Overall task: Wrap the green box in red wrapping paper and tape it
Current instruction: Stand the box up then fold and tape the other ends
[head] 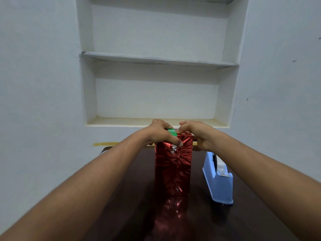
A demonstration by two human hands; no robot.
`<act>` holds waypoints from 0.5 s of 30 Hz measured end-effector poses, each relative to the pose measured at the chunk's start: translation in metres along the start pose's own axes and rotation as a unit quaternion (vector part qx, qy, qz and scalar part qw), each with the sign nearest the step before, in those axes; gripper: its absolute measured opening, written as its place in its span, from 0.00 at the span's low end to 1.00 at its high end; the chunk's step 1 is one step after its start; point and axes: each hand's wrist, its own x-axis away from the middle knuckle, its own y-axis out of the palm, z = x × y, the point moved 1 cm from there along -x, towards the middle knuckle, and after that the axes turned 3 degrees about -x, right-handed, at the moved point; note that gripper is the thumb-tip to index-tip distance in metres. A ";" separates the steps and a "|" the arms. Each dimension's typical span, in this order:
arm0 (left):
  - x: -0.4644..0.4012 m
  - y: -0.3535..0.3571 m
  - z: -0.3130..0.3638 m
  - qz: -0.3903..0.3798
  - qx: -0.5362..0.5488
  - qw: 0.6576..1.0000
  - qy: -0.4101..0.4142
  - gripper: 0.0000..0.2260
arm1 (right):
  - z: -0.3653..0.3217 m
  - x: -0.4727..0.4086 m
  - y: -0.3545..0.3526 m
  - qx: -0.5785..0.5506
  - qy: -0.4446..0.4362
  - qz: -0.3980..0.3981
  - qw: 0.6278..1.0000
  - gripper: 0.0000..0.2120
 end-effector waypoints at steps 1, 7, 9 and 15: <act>0.000 0.000 0.001 0.001 -0.001 1.000 0.001 0.26 | 0.001 0.001 0.000 -0.011 0.000 -0.002 1.000 0.15; -0.001 0.001 -0.002 0.004 0.001 1.000 0.002 0.29 | 0.010 -0.008 0.013 -0.049 -0.032 0.047 0.997 0.07; 0.002 0.000 -0.001 -0.001 -0.005 1.000 0.002 0.30 | 0.010 -0.008 0.012 -0.058 -0.041 0.042 0.997 0.06; 0.007 -0.005 -0.002 -0.021 -0.010 1.000 0.009 0.37 | 0.018 -0.003 -0.002 -0.043 -0.015 -0.016 0.999 0.06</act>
